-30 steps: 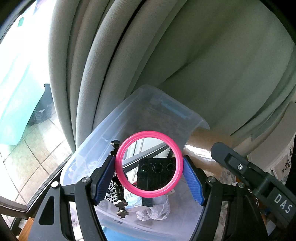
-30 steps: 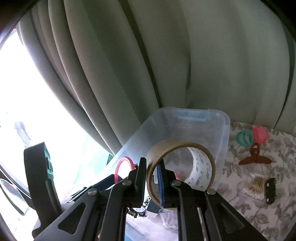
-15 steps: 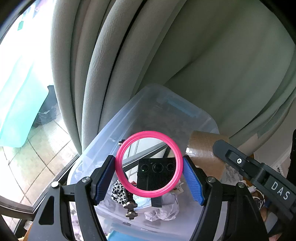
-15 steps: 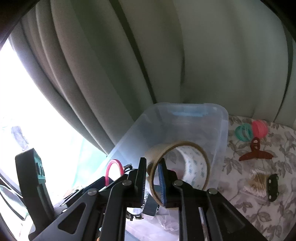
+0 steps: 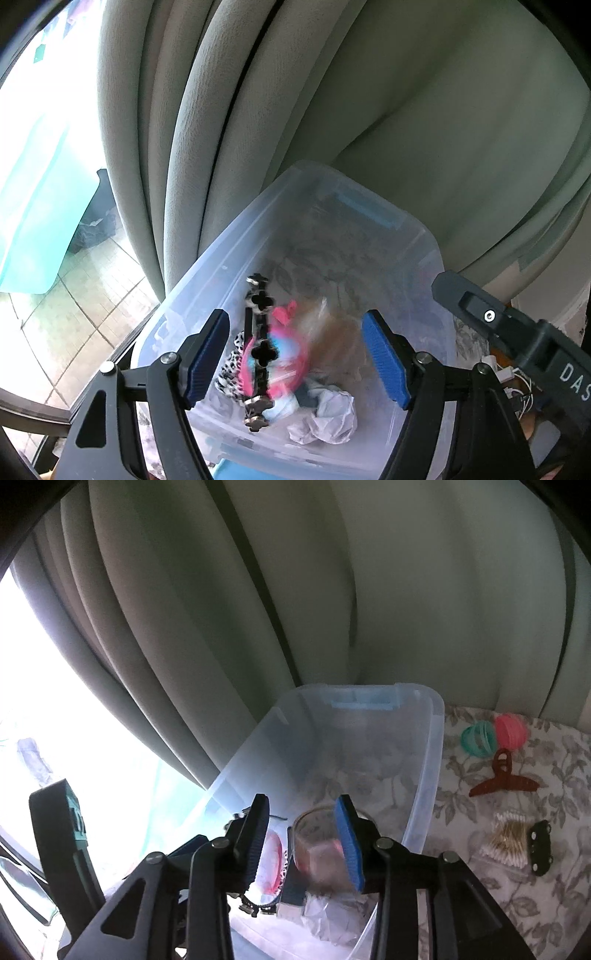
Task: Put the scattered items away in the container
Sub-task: 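Open both grippers to drop the mirror and tape roll into the box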
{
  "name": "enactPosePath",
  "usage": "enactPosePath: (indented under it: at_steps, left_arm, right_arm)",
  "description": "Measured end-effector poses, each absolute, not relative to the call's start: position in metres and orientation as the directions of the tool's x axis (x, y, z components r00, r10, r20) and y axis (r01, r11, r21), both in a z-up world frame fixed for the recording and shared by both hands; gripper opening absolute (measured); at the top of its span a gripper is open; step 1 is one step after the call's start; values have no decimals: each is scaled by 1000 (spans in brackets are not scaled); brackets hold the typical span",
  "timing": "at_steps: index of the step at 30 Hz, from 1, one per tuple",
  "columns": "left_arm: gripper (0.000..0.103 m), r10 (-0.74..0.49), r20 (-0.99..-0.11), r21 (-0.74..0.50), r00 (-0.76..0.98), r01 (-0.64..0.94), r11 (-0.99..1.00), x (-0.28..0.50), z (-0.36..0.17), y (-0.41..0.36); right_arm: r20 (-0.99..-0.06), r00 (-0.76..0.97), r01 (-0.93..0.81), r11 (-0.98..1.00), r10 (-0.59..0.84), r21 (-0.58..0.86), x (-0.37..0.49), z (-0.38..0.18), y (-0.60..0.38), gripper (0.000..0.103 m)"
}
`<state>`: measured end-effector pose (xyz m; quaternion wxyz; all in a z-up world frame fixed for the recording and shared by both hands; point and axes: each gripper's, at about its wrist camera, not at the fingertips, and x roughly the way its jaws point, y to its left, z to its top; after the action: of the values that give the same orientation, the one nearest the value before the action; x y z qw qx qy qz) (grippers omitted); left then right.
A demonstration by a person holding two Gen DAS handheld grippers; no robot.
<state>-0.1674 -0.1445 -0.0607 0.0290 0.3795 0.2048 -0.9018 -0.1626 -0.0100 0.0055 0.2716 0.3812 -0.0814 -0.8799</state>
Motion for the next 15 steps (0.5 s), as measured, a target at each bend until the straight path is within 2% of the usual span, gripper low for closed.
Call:
enactPosePath:
  at_steps: [15]
  left_arm:
    - [76,124,-692,-354,-711,185,-917,-141,-49,-158]
  right_arm:
    - [-626,-564,403,-841,-539,361,-162,4,-7,41]
